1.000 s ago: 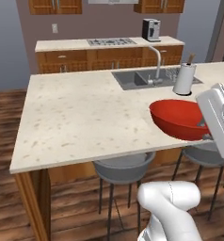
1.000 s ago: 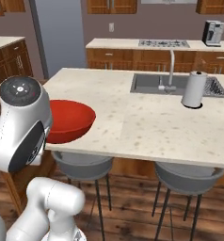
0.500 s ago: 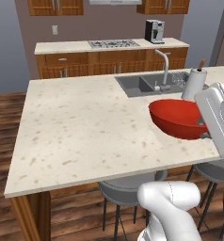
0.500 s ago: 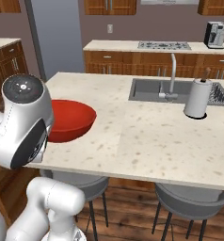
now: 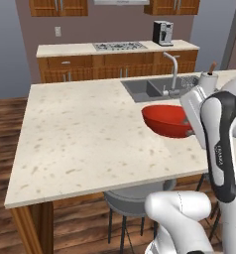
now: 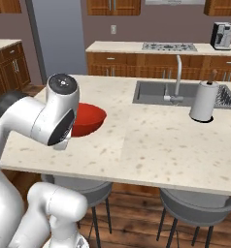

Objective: Pick up the bowls from the cabinet and place each bowl in front of a stool on the dining counter.

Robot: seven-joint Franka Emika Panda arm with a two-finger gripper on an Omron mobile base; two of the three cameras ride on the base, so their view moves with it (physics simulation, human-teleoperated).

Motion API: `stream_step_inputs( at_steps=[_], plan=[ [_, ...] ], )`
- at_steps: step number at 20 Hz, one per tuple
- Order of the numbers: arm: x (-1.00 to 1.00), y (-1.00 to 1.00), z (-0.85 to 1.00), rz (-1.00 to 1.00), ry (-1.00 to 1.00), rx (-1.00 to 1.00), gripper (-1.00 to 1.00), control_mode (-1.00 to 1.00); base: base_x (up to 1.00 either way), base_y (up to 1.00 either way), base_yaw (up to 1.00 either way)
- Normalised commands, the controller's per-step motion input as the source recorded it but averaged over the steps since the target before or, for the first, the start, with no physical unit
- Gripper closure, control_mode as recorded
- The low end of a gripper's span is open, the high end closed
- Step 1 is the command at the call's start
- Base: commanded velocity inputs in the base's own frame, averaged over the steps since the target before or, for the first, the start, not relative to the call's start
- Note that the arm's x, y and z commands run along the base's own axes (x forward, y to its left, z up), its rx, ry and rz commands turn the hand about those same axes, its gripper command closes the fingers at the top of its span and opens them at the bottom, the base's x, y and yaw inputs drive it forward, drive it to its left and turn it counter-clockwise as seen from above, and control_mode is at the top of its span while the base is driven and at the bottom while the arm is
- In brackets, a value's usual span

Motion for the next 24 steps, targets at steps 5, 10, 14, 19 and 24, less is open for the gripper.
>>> stream_step_inputs(
  at_steps=[5, 10, 14, 19, 24],
  plan=[
    [1.00, 0.13, -0.78, 0.06, 0.05, 0.00, 1.00, -1.00, 0.00, 0.00, 0.00],
    [0.95, 0.09, -0.87, 0.06, 0.01, 0.00, 1.00, -1.00, 0.00, 0.00, 0.00],
    [0.81, 0.11, -0.86, 0.05, 0.03, 0.00, 1.00, -1.00, 0.00, 0.00, 0.00],
    [0.48, 0.05, -0.74, 0.06, 0.00, 0.00, 1.00, -1.00, 0.00, 0.00, 0.00],
    [0.33, 0.12, -0.46, 0.01, 0.00, 0.00, 1.00, -1.00, 0.00, 0.00, 0.00]
  ],
)
